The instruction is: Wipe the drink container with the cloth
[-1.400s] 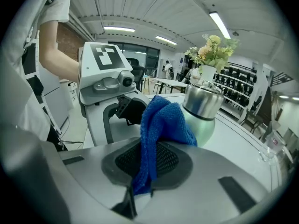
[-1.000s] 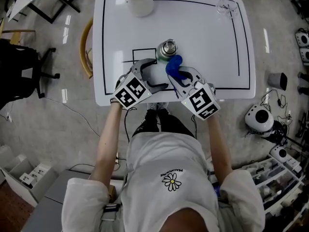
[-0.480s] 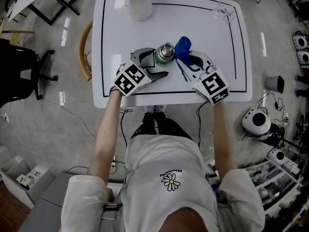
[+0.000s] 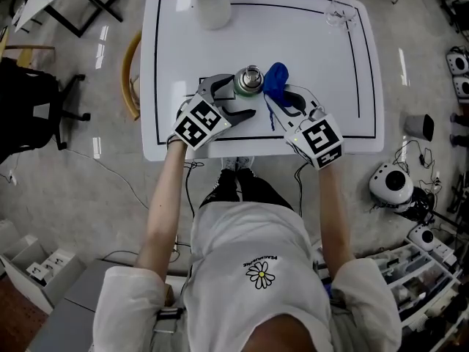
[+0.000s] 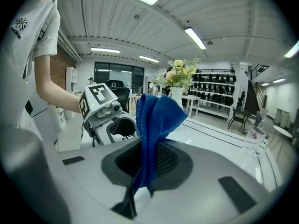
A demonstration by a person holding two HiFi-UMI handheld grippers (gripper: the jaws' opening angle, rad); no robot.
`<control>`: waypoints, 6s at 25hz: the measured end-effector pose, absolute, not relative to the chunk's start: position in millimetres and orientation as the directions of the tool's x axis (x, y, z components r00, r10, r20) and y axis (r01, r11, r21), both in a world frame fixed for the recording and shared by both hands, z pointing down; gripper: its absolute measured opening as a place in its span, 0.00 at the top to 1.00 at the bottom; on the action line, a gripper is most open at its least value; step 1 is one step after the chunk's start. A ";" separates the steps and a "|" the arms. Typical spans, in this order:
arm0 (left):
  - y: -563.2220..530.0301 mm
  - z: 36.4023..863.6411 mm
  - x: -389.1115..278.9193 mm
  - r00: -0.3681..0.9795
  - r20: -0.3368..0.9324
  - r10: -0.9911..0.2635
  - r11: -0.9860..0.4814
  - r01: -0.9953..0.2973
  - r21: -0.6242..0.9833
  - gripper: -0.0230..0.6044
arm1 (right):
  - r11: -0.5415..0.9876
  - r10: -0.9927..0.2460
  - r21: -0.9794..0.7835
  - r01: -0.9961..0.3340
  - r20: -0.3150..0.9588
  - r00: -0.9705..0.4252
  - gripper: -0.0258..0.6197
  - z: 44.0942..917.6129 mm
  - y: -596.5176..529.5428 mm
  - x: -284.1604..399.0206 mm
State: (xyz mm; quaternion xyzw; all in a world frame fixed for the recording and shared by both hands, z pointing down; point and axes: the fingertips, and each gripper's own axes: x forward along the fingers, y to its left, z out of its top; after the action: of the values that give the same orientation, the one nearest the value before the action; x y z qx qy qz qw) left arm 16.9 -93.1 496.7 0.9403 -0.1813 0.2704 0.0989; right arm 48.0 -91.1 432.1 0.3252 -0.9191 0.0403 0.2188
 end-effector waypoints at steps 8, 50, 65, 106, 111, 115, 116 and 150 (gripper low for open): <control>-80.0 498.4 8.0 0.767 0.566 -0.302 -0.901 -0.423 0.092 0.31 | 0.756 -0.610 0.069 -0.651 0.436 -0.662 0.89 434.9 -86.0 36.9; -90.4 515.0 4.4 0.747 0.608 -0.271 -0.906 -0.411 0.101 0.31 | 0.729 -0.641 0.088 -0.679 0.437 -0.632 0.89 436.7 -101.1 34.8; -34.6 515.2 20.6 0.752 0.619 -0.228 -0.918 -0.378 0.121 0.31 | 0.732 -0.651 0.161 -0.662 0.452 -0.609 0.89 437.1 -115.4 31.4; -39.6 494.1 27.4 0.790 0.581 -0.198 -0.940 -0.322 0.116 0.31 | 0.717 -0.645 0.082 -0.692 0.454 -0.615 0.89 431.7 -104.6 15.7; -82.5 495.2 -18.5 0.733 0.568 -0.374 -0.859 -0.505 0.086 0.31 | 0.715 -0.644 0.083 -0.695 0.466 -0.607 0.89 434.2 -104.6 21.6; -108.5 508.6 -20.5 0.716 0.577 -0.393 -0.839 -0.536 0.093 0.31 | 0.715 -0.643 0.077 -0.695 0.462 -0.610 0.89 434.1 -105.7 20.5; -112.2 510.0 -17.1 0.716 0.577 -0.392 -0.842 -0.533 0.089 0.31 | 0.716 -0.643 0.076 -0.694 0.462 -0.611 0.89 433.7 -105.7 20.3; -60.2 513.6 0.4 0.716 0.630 -0.301 -0.863 -0.486 0.139 0.31 | 0.747 -0.621 0.150 -0.648 0.504 -0.600 0.89 435.6 -95.9 11.8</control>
State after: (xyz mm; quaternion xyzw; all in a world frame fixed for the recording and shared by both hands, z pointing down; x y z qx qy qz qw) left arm 0.4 -60.2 513.6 0.9142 -0.2151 0.3094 0.1491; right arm 11.8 -95.9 435.6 0.3548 -0.8941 0.0242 0.2722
